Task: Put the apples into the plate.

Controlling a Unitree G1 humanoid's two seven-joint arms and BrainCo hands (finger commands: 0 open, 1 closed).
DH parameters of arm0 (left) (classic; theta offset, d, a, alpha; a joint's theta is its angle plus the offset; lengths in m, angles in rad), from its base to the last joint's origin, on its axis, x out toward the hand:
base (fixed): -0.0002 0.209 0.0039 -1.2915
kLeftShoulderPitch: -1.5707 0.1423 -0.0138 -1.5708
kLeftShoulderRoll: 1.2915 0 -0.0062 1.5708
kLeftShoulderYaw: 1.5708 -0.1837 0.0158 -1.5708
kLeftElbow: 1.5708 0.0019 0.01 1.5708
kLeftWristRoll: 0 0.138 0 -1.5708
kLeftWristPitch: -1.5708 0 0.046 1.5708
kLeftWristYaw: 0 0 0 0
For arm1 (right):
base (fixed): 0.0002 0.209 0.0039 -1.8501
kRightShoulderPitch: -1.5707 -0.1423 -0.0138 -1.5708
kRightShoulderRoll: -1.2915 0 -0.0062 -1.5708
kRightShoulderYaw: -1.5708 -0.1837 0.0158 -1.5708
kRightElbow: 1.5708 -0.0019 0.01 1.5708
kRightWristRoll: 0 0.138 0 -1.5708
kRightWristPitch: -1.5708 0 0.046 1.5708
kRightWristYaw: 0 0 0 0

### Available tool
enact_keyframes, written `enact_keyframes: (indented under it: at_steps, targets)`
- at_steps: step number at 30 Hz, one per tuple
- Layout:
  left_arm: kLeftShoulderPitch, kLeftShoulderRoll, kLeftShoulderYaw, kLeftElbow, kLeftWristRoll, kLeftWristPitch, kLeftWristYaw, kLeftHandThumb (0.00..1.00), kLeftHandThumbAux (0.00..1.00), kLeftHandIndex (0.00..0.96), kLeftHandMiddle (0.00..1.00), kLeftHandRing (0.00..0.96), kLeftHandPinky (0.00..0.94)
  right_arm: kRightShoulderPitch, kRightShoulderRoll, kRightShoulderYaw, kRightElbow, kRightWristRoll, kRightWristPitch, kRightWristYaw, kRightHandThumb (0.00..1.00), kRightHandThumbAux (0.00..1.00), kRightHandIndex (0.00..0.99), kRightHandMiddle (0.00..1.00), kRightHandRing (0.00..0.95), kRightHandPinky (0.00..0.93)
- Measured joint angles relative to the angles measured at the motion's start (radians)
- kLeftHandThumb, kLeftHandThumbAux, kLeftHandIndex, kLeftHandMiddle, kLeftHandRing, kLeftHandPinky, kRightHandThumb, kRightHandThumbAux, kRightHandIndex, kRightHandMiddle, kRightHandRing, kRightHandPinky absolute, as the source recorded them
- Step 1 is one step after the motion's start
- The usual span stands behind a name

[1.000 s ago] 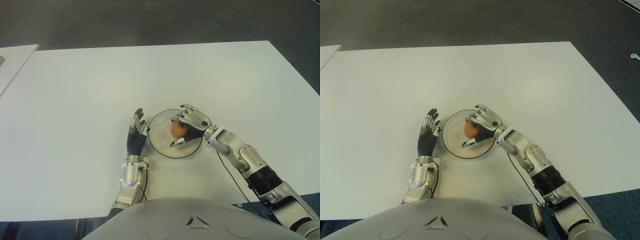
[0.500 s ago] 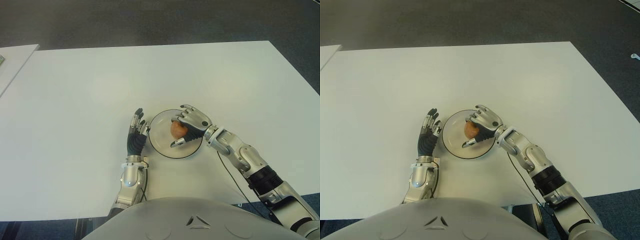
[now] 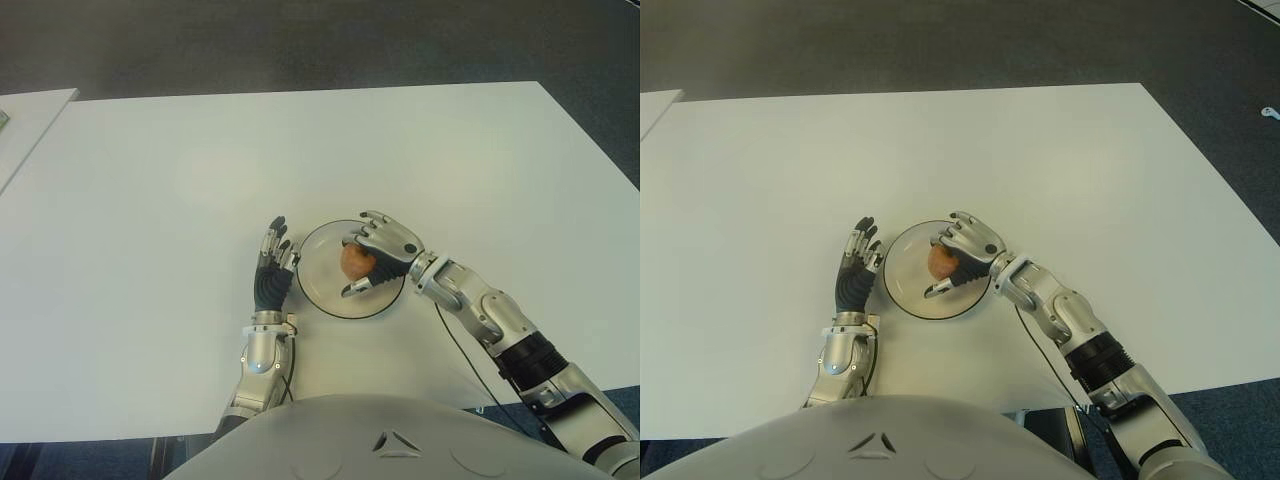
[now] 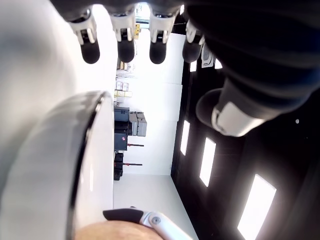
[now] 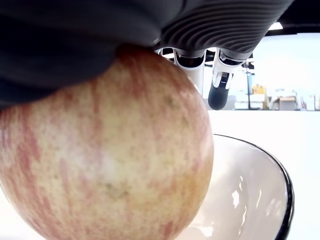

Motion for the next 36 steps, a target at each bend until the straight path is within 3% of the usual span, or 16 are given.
enact_keyframes:
  at_steps: [8,17,27,36]
  targets:
    - [0.0,0.0,0.0,0.0,0.0,-0.001,0.0,0.047,0.55,0.033,0.024,0.014,0.042,0.006,-0.009,-0.016,-0.02,0.022,-0.003,0.011,0.128,0.223,0.0,0.0,0.0,0.0]
    - [0.0,0.0,-0.001,0.007,0.052,-0.016,0.047,0.044,0.529,0.03,0.028,0.018,0.043,0.005,-0.044,-0.104,-0.125,0.104,-0.014,0.049,0.099,0.224,0.0,0.0,0.0,0.0]
    - [-0.001,0.0,-0.003,0.011,0.061,-0.032,0.051,0.05,0.506,0.019,0.018,0.01,0.008,0.017,-0.04,-0.175,-0.158,0.288,-0.005,0.148,0.099,0.213,0.0,0.0,0.0,0.0]
    - [-0.007,0.0,-0.004,0.015,0.061,-0.043,0.049,0.045,0.491,0.009,0.014,0.0,0.0,0.024,-0.017,-0.21,-0.189,0.37,0.04,0.211,0.111,0.203,0.0,0.0,0.0,0.0]
